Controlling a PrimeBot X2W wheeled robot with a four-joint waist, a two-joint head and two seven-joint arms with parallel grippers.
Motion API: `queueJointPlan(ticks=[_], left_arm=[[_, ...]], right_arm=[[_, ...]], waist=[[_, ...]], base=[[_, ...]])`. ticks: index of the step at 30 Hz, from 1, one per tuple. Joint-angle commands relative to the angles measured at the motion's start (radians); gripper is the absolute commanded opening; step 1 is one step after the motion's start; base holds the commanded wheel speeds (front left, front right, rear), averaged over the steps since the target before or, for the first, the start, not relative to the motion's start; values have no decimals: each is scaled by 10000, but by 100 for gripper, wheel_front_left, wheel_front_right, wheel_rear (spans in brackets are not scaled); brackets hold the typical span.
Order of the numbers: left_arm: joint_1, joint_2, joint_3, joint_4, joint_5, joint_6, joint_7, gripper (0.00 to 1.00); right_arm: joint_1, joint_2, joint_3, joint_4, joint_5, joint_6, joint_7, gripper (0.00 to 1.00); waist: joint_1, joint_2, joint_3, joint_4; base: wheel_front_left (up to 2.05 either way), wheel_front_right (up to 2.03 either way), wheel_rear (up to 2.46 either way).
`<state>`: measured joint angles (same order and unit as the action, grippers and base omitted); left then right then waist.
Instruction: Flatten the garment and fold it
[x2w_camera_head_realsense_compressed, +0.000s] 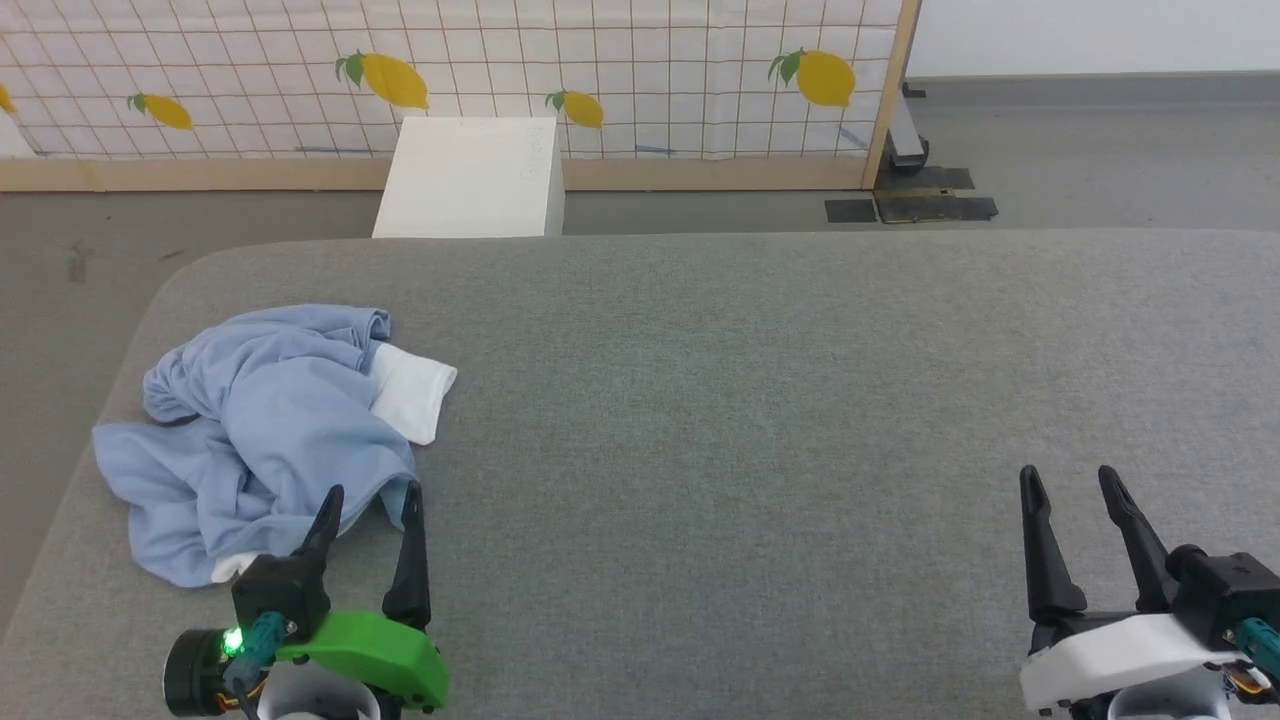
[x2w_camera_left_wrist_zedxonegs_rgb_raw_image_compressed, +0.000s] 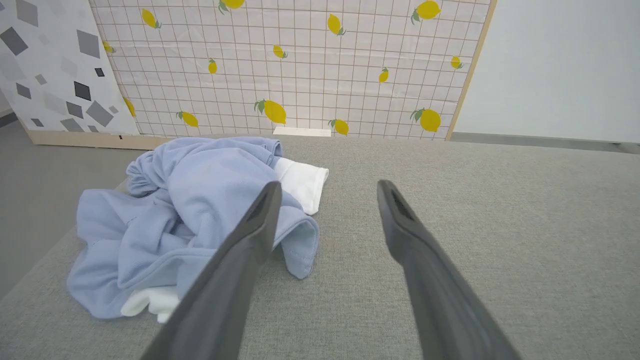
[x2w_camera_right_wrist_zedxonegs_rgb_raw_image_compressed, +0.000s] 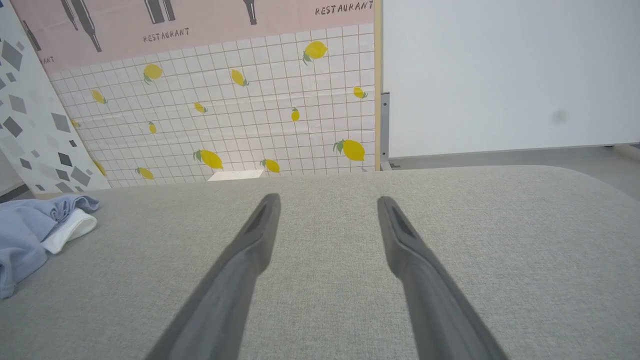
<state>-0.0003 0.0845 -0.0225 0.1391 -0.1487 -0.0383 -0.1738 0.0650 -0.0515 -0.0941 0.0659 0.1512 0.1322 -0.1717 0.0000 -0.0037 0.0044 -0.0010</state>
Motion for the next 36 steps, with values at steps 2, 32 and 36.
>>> queueJointPlan(ticks=[2, 32, 36], left_arm=[[108, 94, -19, 78, -61, -64, -138, 100], [317, 353, 222, 548, -596, 189, -752, 100], [353, 390, 233, 607, -697, 216, -834, 100]], right_arm=[[190, 9, -51, 55, 126, -11, -156, 100], [370, 12, 320, 644, 308, -14, -773, 100], [357, 13, 456, 770, 349, -15, -855, 100]], waist=[[0, 26, -7, 22], [0, 35, -221, 3217], [0, 36, -184, 3788]], base=[[0, 0, 0], [0, 0, 0], [0, 0, 0]])
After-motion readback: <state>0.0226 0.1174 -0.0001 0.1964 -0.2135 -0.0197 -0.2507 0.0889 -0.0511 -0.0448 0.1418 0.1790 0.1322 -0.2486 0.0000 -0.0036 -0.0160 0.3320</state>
